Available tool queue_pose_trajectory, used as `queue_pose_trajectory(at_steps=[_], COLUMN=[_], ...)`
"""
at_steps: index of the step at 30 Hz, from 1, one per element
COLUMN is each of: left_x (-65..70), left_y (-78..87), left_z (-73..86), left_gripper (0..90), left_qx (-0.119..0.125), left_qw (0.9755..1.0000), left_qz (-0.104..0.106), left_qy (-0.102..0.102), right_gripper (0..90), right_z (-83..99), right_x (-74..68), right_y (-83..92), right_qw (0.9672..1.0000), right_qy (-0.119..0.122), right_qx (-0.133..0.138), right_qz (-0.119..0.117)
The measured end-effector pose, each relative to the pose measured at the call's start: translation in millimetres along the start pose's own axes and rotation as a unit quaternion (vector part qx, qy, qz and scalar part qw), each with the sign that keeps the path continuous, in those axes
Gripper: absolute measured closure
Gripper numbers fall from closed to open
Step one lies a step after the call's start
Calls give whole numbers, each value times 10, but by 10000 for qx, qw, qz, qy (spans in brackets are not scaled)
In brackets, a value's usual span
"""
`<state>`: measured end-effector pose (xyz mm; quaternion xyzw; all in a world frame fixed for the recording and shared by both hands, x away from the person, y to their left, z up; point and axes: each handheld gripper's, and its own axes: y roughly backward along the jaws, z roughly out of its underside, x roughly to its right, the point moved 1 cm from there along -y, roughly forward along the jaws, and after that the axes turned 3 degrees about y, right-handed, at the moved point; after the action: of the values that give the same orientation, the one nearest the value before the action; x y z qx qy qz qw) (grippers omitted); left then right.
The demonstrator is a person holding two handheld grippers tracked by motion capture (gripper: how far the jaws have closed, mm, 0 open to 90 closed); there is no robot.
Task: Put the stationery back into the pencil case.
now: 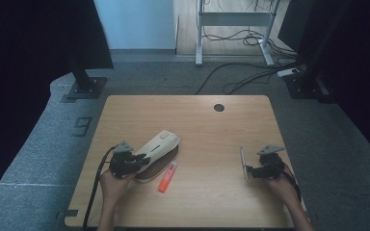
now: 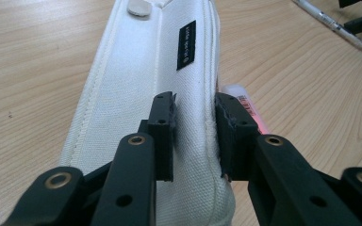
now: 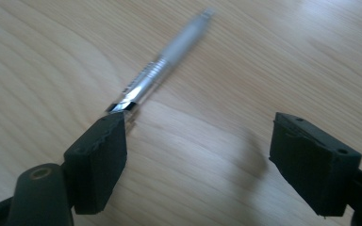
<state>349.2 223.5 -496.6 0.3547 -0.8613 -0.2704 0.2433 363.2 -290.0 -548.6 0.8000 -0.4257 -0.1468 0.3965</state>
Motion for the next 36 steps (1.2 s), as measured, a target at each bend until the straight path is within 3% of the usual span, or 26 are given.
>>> queue_pose_trajectory(at_steps=[9, 17, 22, 29, 36], left_x=[2, 0, -2, -1, -4], left_y=[4, 6, 6, 4, 4], left_z=[0, -1, -1, -2, -1], left_gripper=[697, 697, 697, 697, 697], left_qx=[-4, -4, -3, -3, 0], left_qw=[10000, 10000, 10000, 10000, 10000], left_qz=[8, 14, 22, 22, 29], left_qy=[-11, -13, -9, -11, -8], right_gripper=[165, 158, 159, 173, 189], right_z=[-266, -491, -596, -682, -682], right_x=[-326, -409, -289, -46, 70], right_y=[-169, -326, -308, -420, -541], right_qw=[9986, 9975, 9966, 9956, 9908], right_qy=[496, 669, 665, 493, 275], right_qx=[39, -20, 136, 66, -1], right_qz=[-165, -248, -471, -795, -1324])
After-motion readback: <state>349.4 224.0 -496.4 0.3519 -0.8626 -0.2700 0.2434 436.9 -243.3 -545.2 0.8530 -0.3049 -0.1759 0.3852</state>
